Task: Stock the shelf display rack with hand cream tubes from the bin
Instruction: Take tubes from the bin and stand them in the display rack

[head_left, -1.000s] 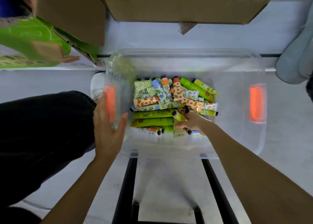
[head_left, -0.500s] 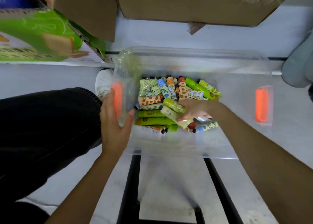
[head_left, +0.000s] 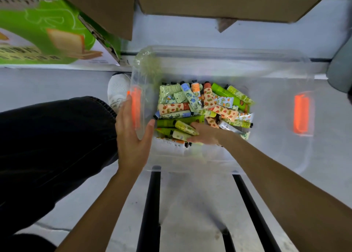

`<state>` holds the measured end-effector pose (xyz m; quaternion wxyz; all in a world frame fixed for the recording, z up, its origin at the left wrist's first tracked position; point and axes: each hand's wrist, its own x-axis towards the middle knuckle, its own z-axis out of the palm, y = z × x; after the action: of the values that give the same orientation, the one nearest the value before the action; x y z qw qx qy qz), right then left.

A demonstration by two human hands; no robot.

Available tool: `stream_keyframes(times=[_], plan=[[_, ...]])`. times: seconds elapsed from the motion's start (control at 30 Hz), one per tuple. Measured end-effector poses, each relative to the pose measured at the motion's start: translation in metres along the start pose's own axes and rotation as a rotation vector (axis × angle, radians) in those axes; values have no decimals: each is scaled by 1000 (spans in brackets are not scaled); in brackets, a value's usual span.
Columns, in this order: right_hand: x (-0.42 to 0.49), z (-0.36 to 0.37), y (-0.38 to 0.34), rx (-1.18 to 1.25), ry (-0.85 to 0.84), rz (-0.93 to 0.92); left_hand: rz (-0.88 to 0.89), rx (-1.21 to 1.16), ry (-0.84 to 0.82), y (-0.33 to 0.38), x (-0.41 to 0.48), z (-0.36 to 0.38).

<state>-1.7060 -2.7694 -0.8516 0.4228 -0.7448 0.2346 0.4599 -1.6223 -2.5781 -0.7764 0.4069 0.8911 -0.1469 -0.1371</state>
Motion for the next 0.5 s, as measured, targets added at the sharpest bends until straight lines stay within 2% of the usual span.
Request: stream_keyframes(times=[0.17, 0.5], plan=[[7, 2, -10, 222, 87, 7, 0, 3, 7, -2, 1, 0], [8, 6, -33, 76, 33, 77, 22, -19, 22, -3, 0, 1]])
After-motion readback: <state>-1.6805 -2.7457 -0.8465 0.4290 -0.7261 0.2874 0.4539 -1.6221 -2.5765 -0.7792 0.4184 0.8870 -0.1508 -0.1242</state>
